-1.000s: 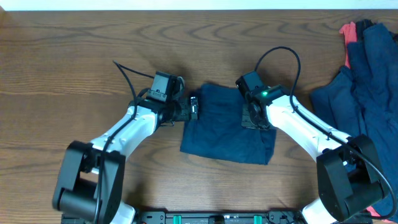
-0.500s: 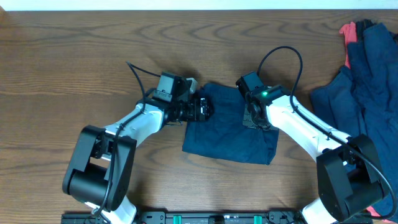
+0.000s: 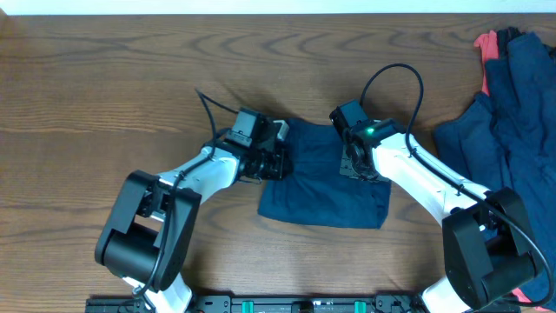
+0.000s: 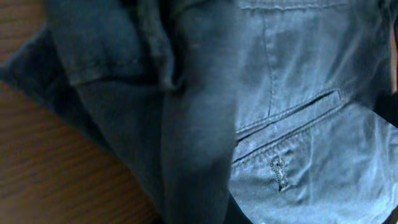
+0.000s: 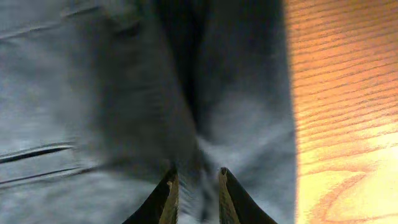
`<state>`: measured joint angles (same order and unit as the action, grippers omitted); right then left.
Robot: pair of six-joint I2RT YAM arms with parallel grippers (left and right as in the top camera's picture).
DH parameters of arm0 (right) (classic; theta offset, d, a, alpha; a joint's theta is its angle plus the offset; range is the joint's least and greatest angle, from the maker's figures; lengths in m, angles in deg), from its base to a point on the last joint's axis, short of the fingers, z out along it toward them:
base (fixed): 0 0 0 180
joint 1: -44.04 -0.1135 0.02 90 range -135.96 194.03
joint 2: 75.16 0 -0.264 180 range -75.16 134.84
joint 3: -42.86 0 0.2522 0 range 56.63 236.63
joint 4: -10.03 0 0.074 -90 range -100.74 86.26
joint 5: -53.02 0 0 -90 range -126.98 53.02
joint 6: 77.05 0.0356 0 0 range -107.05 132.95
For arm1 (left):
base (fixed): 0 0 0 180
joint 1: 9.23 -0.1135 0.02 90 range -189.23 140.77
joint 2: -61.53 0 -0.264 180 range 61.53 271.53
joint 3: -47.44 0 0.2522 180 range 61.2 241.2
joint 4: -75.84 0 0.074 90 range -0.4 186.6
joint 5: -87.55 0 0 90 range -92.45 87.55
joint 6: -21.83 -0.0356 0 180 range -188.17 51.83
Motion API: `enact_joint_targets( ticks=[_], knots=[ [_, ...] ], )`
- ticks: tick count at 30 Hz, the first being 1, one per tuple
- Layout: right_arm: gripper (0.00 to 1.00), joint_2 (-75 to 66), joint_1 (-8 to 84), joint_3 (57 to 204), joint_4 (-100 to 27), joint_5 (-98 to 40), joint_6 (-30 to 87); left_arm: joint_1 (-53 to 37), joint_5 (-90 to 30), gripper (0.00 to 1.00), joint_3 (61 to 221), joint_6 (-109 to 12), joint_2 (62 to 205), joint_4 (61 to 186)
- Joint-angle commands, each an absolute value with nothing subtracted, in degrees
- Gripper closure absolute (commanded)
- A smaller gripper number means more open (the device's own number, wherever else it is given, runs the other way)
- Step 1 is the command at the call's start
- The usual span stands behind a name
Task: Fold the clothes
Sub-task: 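Lift the folded shorts by both top corners with both grippers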
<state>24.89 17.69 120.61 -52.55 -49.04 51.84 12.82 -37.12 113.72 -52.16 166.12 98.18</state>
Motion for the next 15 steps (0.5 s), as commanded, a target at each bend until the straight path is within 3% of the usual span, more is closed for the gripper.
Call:
enact_joint_targets(
  ticks=[1,15],
  knots=[
    [0.78,23.58,19.63,120.39,-52.64,-50.48,52.76,8.9,-36.31,0.94,113.19,-53.36,166.54,99.88],
    [0.78,25.52,24.35,120.24,-49.36,-39.22,43.51,5.69,-36.34,0.94,113.17,-53.58,166.54,101.5]
  ],
)
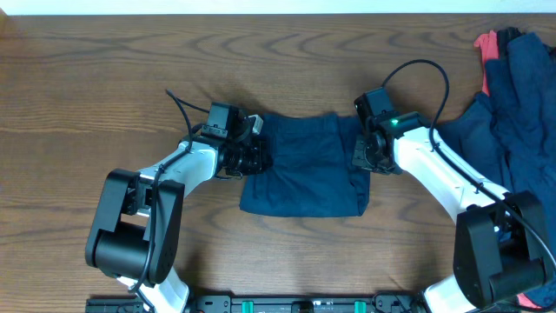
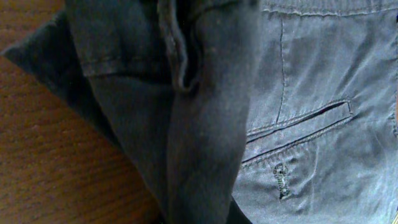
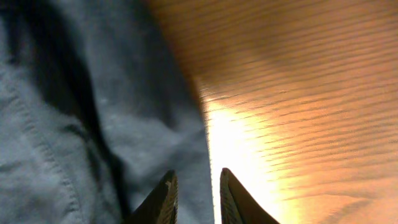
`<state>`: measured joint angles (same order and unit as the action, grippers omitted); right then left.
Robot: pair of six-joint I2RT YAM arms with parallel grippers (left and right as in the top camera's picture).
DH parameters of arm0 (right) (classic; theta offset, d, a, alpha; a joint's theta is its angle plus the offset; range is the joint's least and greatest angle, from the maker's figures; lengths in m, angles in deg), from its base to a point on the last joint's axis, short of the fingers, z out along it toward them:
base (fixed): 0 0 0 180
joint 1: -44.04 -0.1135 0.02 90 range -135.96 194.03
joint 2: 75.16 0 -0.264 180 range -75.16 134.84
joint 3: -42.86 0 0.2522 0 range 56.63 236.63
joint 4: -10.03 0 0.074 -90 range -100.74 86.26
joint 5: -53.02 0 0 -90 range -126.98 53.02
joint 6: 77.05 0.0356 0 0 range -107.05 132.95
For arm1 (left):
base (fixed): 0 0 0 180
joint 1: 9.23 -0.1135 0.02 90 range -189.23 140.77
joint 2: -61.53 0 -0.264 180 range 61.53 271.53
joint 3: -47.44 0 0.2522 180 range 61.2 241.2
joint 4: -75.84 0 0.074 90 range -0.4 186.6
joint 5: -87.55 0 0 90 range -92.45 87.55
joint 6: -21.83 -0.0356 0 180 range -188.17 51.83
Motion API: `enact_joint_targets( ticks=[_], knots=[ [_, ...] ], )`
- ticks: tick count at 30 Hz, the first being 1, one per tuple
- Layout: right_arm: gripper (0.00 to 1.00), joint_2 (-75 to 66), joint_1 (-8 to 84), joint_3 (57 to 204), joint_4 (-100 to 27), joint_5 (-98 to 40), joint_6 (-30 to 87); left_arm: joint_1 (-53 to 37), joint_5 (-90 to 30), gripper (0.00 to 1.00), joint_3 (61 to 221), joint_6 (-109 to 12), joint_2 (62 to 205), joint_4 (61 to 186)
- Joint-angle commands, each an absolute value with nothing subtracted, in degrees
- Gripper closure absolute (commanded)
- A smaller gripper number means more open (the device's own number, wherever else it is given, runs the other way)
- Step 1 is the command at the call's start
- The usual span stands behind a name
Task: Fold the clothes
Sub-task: 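Lift the folded shorts by both top corners with both grippers, then carry the shorts left with the left gripper and place them down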
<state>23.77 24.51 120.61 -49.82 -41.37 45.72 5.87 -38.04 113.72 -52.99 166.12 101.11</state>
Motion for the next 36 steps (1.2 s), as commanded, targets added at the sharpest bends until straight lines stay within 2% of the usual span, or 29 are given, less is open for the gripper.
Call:
enact_joint_targets(
  ticks=[1,8,9,11,12,15,19,21,24,25,27,32,36],
  knots=[
    [0.78,26.26,24.22,120.24,-49.17,-39.05,43.49,5.67,-36.34,0.94,113.17,-53.58,166.54,101.5],
    [0.77,29.04,24.24,120.24,-47.9,-36.78,43.49,5.56,-36.34,0.94,113.17,-53.58,166.54,101.57],
    [0.77,29.04,24.29,120.22,-47.33,-36.71,43.49,5.56,-36.34,0.91,113.17,-53.58,166.54,101.57],
    [0.77,29.04,24.29,120.24,-46.54,-36.43,43.49,5.56,-36.34,0.76,113.17,-53.56,166.54,101.55],
    [0.77,29.13,24.22,120.24,-46.37,-36.3,43.47,5.58,-36.34,0.73,113.17,-53.56,166.54,101.55],
    [0.77,29.13,23.74,120.22,-46.24,-36.27,43.49,5.58,-36.38,0.71,113.17,-53.54,166.54,101.55],
    [0.77,29.13,22.91,120.2,-46.11,-36.32,43.49,5.65,-36.6,0.57,113.17,-53.52,166.54,101.52],
    [0.77,29.43,22.43,120.2,-45.93,-36.3,43.51,5.73,-36.6,0.48,113.17,-53.52,166.54,101.48],
    [0.77,29.98,22.21,120.2,-45.73,-36.3,43.54,6.08,-37.25,0.43,113.17,-53.54,166.54,101.04],
    [0.77,29.98,22.21,120.2,-45.76,-36.34,43.54,6.15,-37.8,0.51,113.17,-53.58,166.54,100.82],
    [0.79,29.54,22.32,120.28,-45.76,-36.73,43.54,6.22,-38.02,0.94,113.19,-55.74,166.52,100.65],
    [0.77,24.19,24.7,121.2,-47.98,-39.25,43.49,1.43,-29.93,0.94,113.39,-57.8,165.42,101.66],
    [0.75,17.87,27.0,121.44,-50.78,-39.99,40.45,-9.37,-18.54,0.94,115.16,-54.02,162.69,104.23]
  ],
)
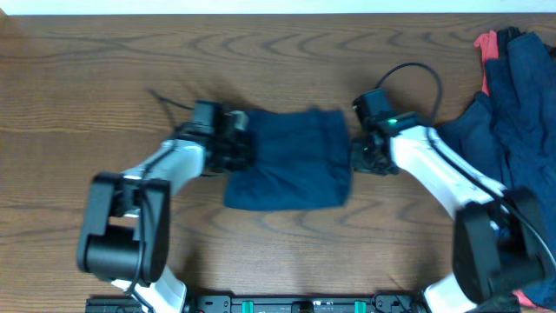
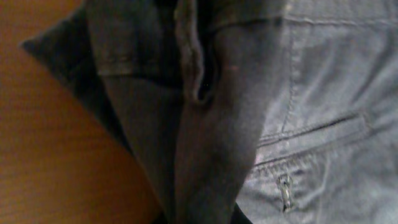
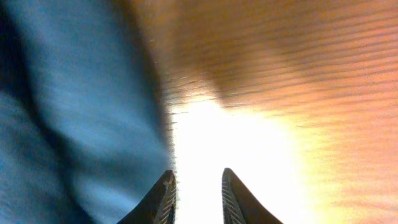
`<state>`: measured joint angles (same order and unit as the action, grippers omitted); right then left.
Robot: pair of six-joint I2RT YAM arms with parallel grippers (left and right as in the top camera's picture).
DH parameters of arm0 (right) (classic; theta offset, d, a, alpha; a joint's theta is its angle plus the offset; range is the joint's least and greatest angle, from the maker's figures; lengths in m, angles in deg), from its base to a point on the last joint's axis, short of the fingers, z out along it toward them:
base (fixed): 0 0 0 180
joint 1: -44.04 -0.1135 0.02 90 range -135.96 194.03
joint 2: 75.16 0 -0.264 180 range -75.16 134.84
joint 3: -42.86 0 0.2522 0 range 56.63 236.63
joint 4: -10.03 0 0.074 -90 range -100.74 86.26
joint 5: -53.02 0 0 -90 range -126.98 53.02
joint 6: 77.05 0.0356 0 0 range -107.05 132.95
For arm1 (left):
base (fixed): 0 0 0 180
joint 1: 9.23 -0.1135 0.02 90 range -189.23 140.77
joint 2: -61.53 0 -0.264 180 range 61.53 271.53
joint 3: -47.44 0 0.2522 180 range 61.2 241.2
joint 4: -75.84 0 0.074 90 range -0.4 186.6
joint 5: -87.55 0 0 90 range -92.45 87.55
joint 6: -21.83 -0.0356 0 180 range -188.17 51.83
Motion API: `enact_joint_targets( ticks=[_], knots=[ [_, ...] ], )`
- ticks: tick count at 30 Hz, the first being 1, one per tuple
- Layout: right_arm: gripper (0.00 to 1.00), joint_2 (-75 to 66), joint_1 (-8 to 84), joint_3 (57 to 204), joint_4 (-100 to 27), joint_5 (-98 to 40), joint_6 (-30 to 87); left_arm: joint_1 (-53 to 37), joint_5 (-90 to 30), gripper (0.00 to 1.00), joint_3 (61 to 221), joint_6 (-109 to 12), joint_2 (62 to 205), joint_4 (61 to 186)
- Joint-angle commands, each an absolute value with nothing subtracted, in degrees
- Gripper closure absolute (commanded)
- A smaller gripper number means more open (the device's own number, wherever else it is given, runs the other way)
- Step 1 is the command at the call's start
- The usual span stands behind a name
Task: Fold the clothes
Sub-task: 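Carry the shorts left with the left gripper and place them down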
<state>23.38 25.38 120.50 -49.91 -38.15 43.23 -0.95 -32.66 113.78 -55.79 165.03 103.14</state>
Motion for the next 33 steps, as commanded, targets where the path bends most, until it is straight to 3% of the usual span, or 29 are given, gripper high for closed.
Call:
enact_joint_targets(
  ticks=[1,7,12,24,25,26,28,29,30,33],
  knots=[
    [0.75,16.67,27.43,121.44,-51.59,-39.99,39.69,-12.56,-17.01,0.94,115.51,-53.73,161.86,104.32],
    [0.75,13.52,29.4,121.44,-56.09,-39.97,38.11,-31.51,-7.75,0.94,115.9,-53.71,158.69,99.82],
    [0.75,13.67,29.38,121.44,-56.77,-39.97,38.16,-42.42,-7.77,0.94,115.88,-53.71,158.82,93.11],
    [0.75,13.67,29.38,121.44,-56.9,-39.95,38.16,-48.12,-7.73,0.91,115.88,-53.73,160.29,86.68],
    [0.75,13.67,29.38,121.44,-56.9,-39.95,38.16,-48.12,-7.73,0.85,115.88,-53.73,160.37,86.86],
    [0.75,13.67,29.4,121.44,-56.88,-39.95,38.16,-48.12,-7.73,0.67,115.88,-53.73,160.4,87.16],
    [0.75,13.67,29.4,121.44,-56.88,-39.97,38.16,-48.12,-7.75,0.21,115.88,-53.71,160.37,87.62],
    [0.75,13.67,29.38,121.44,-56.88,-39.97,38.16,-48.12,-7.77,0.08,115.88,-53.69,160.35,88.06],
    [0.75,13.67,29.4,121.44,-56.88,-39.97,38.16,-48.12,-7.75,0.02,115.88,-53.62,160.31,88.87],
    [0.74,13.67,29.4,121.44,-56.88,-39.97,38.14,-48.12,-7.73,0.02,115.88,-50.98,159.8,92.23]
  ],
)
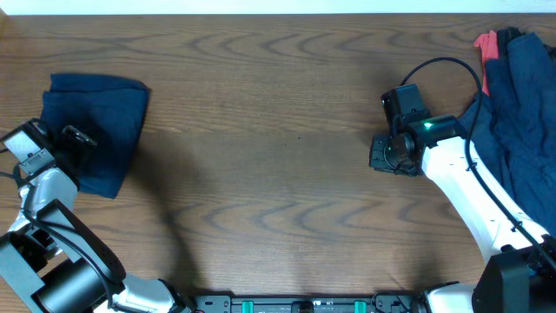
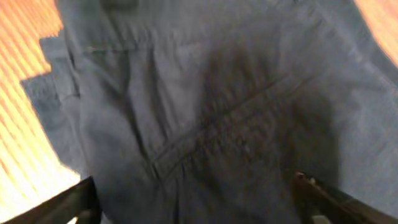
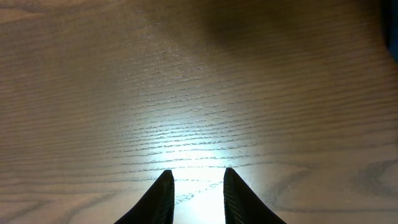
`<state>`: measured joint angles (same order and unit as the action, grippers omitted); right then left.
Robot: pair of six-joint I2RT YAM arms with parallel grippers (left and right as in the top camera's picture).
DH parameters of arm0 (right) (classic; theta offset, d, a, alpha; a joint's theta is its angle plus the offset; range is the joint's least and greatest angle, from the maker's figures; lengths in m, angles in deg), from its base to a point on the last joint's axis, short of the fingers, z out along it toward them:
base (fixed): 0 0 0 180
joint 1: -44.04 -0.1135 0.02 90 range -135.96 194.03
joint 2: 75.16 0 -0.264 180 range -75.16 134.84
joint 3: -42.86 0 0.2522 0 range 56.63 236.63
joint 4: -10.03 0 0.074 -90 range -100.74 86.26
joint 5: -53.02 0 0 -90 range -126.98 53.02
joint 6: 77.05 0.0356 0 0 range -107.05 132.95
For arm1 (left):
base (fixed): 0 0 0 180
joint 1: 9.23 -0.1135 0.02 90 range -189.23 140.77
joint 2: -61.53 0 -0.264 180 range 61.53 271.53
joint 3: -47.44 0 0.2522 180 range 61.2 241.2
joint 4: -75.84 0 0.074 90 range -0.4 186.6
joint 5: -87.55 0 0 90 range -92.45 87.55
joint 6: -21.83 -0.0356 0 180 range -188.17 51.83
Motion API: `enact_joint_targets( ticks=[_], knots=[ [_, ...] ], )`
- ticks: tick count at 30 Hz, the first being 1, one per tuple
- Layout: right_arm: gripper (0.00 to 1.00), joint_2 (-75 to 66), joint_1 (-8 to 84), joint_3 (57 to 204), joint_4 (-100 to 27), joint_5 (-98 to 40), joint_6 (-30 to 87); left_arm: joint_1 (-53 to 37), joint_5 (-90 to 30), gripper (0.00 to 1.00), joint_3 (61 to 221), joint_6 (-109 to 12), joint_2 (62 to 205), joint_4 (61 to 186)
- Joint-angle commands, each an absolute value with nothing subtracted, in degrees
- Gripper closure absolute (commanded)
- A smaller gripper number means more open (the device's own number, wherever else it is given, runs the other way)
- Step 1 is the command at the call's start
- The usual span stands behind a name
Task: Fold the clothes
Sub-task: 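Carry the shorts left with the left gripper and place them down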
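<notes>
A folded dark blue garment [image 1: 100, 104] lies at the table's far left. It fills the left wrist view [image 2: 205, 106], a welt pocket seam running across it. My left gripper [image 1: 76, 137] hangs over its lower left part, open, its fingertips [image 2: 74, 199] spread wide at the frame's bottom corners with only flat cloth between them [image 2: 196, 208]. My right gripper [image 1: 387, 156] is right of centre, above bare wood. Its jaws [image 3: 199, 196] stand a little apart with nothing between them.
A heap of dark blue clothes [image 1: 521, 96] with a red piece [image 1: 485, 43] at its top lies at the right edge, just beyond the right arm. Brown wood table [image 1: 261, 148] runs between the folded garment and the right gripper.
The garment lay mid-table with my left gripper shut on its left edge; now it rests at the far left and that gripper is open. My right gripper stands further right, over bare wood.
The folded garment first lay at the table's centre, my left gripper shut on its left side and the right gripper over its right part. At each later moment it sat further left, the right gripper off its edge. Now it lies released at the far left.
</notes>
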<state>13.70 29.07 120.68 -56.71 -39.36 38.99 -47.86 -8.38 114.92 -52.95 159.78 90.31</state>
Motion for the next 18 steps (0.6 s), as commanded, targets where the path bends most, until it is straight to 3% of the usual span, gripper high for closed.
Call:
enact_joint_targets(
  ticks=[1,18],
  knots=[
    [0.74,13.67,29.4,121.44,-56.9,-39.97,38.14,-48.1,-7.75,0.02,115.88,-49.45,159.5,93.2],
    [0.71,13.67,29.4,121.42,-56.2,-39.97,38.14,-43.14,-9.95,0.02,115.88,-46.22,139.59,102.88]
  ],
)
